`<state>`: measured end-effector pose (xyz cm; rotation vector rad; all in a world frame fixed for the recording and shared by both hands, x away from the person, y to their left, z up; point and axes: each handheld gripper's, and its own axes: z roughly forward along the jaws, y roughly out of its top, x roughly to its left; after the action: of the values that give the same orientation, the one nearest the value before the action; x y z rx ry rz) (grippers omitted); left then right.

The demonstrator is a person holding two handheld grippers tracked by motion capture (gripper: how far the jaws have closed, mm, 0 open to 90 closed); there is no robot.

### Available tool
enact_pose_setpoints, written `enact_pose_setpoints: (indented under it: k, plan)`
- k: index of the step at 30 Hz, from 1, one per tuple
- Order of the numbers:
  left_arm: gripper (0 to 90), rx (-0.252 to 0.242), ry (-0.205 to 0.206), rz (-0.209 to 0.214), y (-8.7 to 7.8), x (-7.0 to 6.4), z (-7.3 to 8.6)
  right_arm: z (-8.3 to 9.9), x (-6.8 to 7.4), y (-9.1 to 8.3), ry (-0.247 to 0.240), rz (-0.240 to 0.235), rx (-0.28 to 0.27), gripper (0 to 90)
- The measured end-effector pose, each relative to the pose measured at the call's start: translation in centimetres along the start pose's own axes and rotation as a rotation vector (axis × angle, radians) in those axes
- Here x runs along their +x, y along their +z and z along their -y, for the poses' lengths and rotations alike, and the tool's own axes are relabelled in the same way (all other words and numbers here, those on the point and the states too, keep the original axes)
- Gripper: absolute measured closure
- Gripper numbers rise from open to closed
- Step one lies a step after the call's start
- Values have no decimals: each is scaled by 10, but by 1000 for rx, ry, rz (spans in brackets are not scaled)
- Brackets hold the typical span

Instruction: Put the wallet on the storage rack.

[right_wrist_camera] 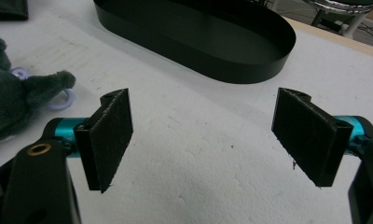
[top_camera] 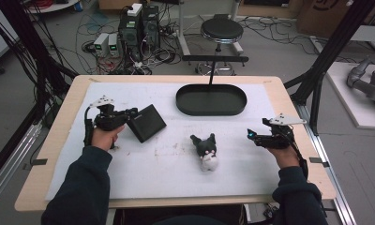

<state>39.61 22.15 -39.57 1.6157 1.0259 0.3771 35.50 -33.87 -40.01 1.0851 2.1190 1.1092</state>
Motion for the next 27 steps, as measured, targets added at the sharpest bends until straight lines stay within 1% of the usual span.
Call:
enact_pose_setpoints:
  k: [1,3,7,9,10,12,16,22,25,27]
  plan:
    - [863,-17,13,-5,-3,-2,-3,0,0,0,-1,-2,1,207]
    - [866,-24,36,-15,-6,-7,-6,0,1,0,2,-2,3,207]
    - [867,-13,70,1,-9,-20,-3,0,0,-1,3,0,-1,207]
    - [867,-6,86,-3,-11,-25,0,0,0,-2,5,1,-5,207]
    - [866,-2,87,-6,-12,-28,3,0,-1,-2,7,1,-8,207]
    - [866,7,86,-2,-15,-30,7,0,0,-3,10,0,-5,207]
    - [866,18,98,11,-19,-36,13,0,0,-3,9,-2,-7,207]
    - [865,20,89,22,-17,-37,15,0,1,-2,5,-4,-4,207]
    - [859,21,100,32,-17,-37,16,0,1,-2,4,-3,-5,207]
    - [855,12,103,51,-16,-37,16,0,1,-2,3,-4,-4,207]
